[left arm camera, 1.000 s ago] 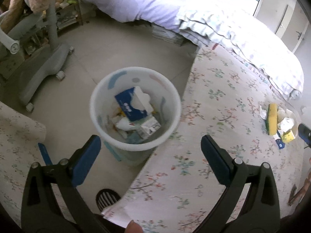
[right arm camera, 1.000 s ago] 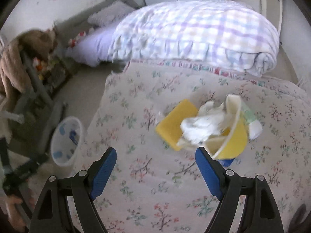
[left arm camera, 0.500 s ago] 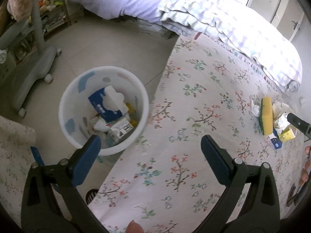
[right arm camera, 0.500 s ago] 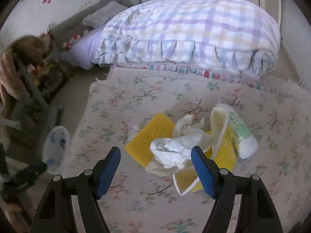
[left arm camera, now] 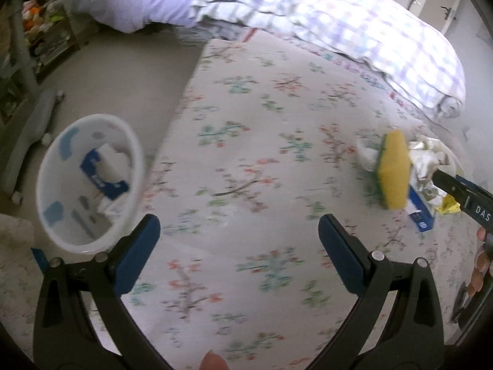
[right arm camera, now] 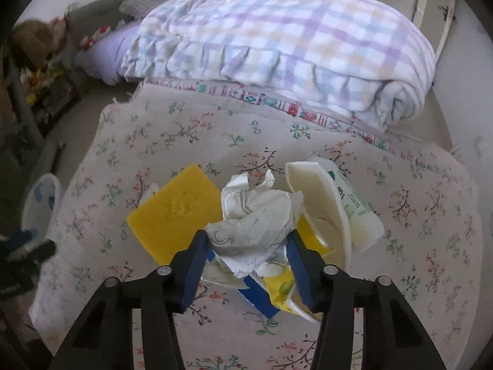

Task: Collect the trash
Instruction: 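Grasp the crumpled white paper with the right tool, then grasp the yellow sponge with the left tool while the right tool holds the paper, then carry the yellow sponge over the bin and open the left tool, then carry the crumpled paper over the bin and open the right tool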

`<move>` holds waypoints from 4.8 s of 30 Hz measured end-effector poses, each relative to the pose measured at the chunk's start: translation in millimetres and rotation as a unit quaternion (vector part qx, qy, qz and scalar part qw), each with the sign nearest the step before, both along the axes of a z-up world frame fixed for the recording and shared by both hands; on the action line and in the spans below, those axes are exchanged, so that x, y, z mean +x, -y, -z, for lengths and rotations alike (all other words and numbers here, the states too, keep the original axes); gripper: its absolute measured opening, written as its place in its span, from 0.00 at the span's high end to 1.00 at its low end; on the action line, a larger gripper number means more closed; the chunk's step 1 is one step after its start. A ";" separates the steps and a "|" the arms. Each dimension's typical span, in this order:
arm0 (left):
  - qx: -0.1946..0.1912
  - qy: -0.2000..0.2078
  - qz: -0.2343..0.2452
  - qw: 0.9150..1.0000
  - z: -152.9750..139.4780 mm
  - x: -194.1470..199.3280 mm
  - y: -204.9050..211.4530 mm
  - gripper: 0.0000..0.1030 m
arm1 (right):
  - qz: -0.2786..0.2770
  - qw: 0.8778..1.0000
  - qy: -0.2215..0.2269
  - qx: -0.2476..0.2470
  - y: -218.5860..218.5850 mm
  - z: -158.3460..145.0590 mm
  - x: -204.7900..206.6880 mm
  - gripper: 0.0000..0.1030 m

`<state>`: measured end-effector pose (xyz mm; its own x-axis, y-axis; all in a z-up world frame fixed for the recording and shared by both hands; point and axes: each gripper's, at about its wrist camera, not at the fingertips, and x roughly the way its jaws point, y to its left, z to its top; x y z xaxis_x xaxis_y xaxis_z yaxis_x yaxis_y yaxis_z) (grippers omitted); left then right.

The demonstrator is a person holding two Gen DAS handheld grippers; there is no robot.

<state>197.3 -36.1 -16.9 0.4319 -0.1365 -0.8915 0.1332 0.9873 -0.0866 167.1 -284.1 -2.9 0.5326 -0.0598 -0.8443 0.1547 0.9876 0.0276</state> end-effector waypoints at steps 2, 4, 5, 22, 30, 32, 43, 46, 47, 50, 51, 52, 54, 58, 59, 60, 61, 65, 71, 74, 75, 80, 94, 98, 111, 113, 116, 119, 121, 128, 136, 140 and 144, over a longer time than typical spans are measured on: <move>-0.011 -0.002 0.011 1.000 0.1 0.6 11.5 0.01 | 0.001 1.000 0.008 0.016 3.9 -4.9 -3.6 0.53; -0.026 -0.005 0.021 0.999 0.3 1.1 22.6 0.01 | 0.004 0.999 0.020 0.037 10.3 -13.1 -10.5 0.54; -0.035 -0.007 0.026 0.999 0.4 2.0 28.9 0.01 | 0.004 0.999 0.025 0.042 11.7 -16.4 -11.9 0.54; -0.170 -0.016 0.085 0.982 6.2 12.0 95.4 0.21 | 0.040 0.991 0.086 0.100 52.8 -57.3 -73.3 0.53; -0.193 -0.038 0.075 0.978 24.2 19.9 110.4 0.27 | 0.075 0.990 0.075 0.096 81.7 -53.4 -88.7 0.53; -0.200 -0.046 0.074 0.976 28.1 21.6 112.5 0.36 | 0.082 0.990 0.068 0.094 85.8 -50.3 -90.2 0.53; -0.202 -0.050 0.091 0.974 24.1 19.0 121.2 0.64 | 0.101 0.988 0.065 0.100 99.7 -47.9 -96.6 0.53; -0.203 -0.038 0.100 0.973 15.1 14.8 118.3 0.65 | 0.100 0.987 0.070 0.101 98.1 -50.7 -96.8 0.53; -0.202 -0.035 0.103 0.973 12.2 13.3 116.9 0.65 | 0.099 0.987 0.072 0.101 97.2 -51.6 -96.5 0.53; -0.198 -0.022 0.111 0.974 3.5 9.4 113.6 0.65 | 0.094 0.987 0.075 0.103 91.7 -54.3 -94.7 0.53; -0.195 -0.017 0.113 0.974 0.9 8.1 111.4 0.65 | 0.091 0.987 0.076 0.104 89.2 -55.1 -93.3 0.53; -0.192 -0.013 0.115 0.975 -1.5 6.9 110.1 0.65 | 0.089 0.988 0.077 0.104 87.2 -55.7 -92.0 0.53; -0.186 -0.006 0.117 0.975 -4.9 5.0 105.8 0.65 | 0.084 0.988 0.077 0.104 81.4 -56.3 -88.8 0.53; -0.176 0.006 0.115 0.978 -10.5 3.6 95.0 0.65 | 0.072 0.989 0.075 0.107 68.1 -56.3 -81.3 0.53; -0.174 0.009 0.114 0.978 -11.9 3.0 90.6 0.65 | 0.070 0.989 0.075 0.107 64.7 -56.4 -79.5 0.53; -0.172 0.011 0.112 0.979 -13.2 2.6 86.0 0.65 | 0.066 0.989 0.074 0.108 59.4 -56.3 -76.7 0.53; -0.170 0.013 0.110 0.979 -14.7 2.4 80.6 0.65 | 0.064 0.989 0.074 0.108 56.7 -56.1 -75.2 0.53; -0.167 0.020 0.097 0.981 -18.7 2.7 58.7 0.65 | 0.050 0.990 0.072 0.110 37.9 -55.3 -65.7 0.53; -0.162 0.027 0.072 0.984 -23.0 5.2 24.2 0.65 | 0.030 0.991 0.070 0.110 12.2 -53.2 -54.0 0.53; -0.161 0.029 0.059 0.985 -24.9 6.2 6.9 0.65 | 0.019 0.991 0.068 0.110 -2.4 -51.3 -47.6 0.53; -0.161 0.031 0.055 0.985 -25.5 6.4 1.3 0.65 | 0.014 0.992 0.067 0.109 -8.1 -50.3 -45.4 0.53; -0.155 0.037 0.038 0.986 -27.9 6.7 -26.8 0.65 | -0.006 0.993 0.060 0.104 -32.2 -44.1 -35.2 0.53; -0.121 0.057 -0.023 0.991 -28.9 7.9 -119.5 0.65 | -0.053 0.993 0.036 0.096 -88.8 -21.0 -18.9 0.53; -0.111 0.059 -0.041 0.991 -26.3 5.0 -145.3 0.65 | -0.064 0.993 0.030 0.096 -105.7 -15.1 -15.5 0.53; -0.072 0.028 -0.123 0.989 0.7 2.3 -218.5 0.28 | -0.111 0.986 0.018 0.122 -168.5 -0.9 4.2 0.53; -0.065 0.022 -0.140 0.988 2.8 0.9 -227.1 0.23 | -0.117 0.985 0.017 0.127 -179.3 2.5 8.1 0.53; -0.045 0.025 -0.164 0.985 0.5 -3.3 -235.8 0.15 | -0.123 0.982 0.011 0.144 -196.9 9.0 17.1 0.52; -0.029 0.032 -0.177 0.983 -2.7 -7.6 -242.1 0.09 | -0.129 0.979 0.007 0.155 -214.9 13.9 26.6 0.52; -0.022 0.035 -0.180 0.983 -3.0 -9.5 -247.1 0.07 | -0.135 0.978 0.006 0.159 -226.7 16.3 32.3 0.52; 0.006 0.034 -0.179 0.983 0.6 -13.5 -258.1 0.06 | -0.149 0.973 0.001 0.176 -264.4 23.7 53.9 0.51; 0.025 0.038 -0.179 0.983 -0.3 -17.1 -263.5 0.02 | -0.163 0.969 -0.003 0.188 -299.1 31.7 71.5 0.46; 0.032 0.039 -0.179 0.983 -0.8 -17.9 -263.2 0.01 | -0.176 0.960 0.003 0.216 -308.4 28.3 75.7 0.22; 0.031 0.040 -0.178 0.983 -2.1 -18.5 -261.0 0.01 | -0.174 0.965 0.008 0.198 -307.0 20.6 71.6 0.22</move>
